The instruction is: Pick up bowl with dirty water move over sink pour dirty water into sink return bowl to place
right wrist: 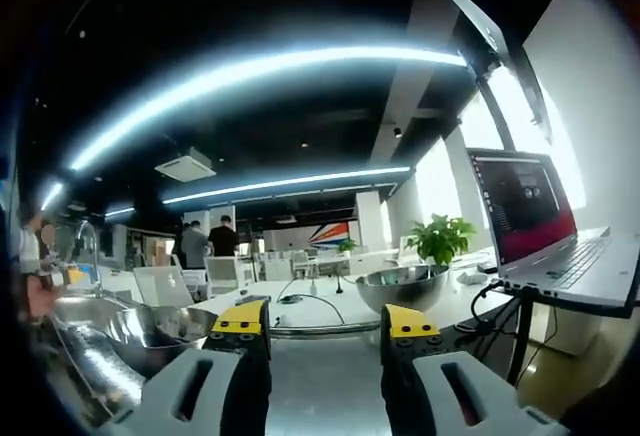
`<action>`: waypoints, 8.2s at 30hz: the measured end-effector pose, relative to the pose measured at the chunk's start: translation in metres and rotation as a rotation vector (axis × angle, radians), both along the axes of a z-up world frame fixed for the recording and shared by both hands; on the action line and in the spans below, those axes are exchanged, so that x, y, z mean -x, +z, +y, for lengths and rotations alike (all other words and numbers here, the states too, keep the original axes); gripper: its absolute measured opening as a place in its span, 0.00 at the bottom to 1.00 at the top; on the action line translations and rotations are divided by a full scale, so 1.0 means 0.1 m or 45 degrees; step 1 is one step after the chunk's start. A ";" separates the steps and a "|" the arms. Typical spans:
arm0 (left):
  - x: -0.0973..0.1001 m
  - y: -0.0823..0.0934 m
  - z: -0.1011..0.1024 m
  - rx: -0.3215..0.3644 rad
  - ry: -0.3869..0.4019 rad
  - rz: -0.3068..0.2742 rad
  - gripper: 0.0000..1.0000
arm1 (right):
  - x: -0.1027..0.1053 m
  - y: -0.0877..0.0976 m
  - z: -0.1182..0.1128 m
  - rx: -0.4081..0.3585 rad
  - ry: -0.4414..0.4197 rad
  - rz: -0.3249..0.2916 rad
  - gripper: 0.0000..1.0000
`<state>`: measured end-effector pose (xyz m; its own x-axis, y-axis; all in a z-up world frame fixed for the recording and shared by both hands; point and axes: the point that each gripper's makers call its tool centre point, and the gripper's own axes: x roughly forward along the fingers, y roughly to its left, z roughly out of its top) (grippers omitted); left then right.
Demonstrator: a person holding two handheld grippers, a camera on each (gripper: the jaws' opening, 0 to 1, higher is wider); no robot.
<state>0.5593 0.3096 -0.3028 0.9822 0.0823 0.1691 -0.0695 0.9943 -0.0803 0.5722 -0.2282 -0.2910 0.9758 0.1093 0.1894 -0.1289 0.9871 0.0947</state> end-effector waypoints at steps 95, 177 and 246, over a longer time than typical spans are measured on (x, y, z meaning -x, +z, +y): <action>-0.66 0.54 -1.21 -0.387 -0.761 0.703 0.28 | -0.39 0.93 0.81 0.503 0.400 0.417 0.31; -1.10 -0.43 -1.89 -0.828 -0.944 1.236 0.28 | -1.16 -0.39 1.81 1.021 0.683 1.162 0.22; -1.05 -0.87 -1.81 -0.855 -0.821 1.529 0.11 | -1.06 -0.98 1.81 0.803 0.643 1.554 0.00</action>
<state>0.6643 0.1286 -0.3901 0.3981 -0.1662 -0.9021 0.6854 0.7075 0.1721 0.6785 -0.0477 -0.3890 0.3251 0.2309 -0.9171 -0.6247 0.7805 -0.0249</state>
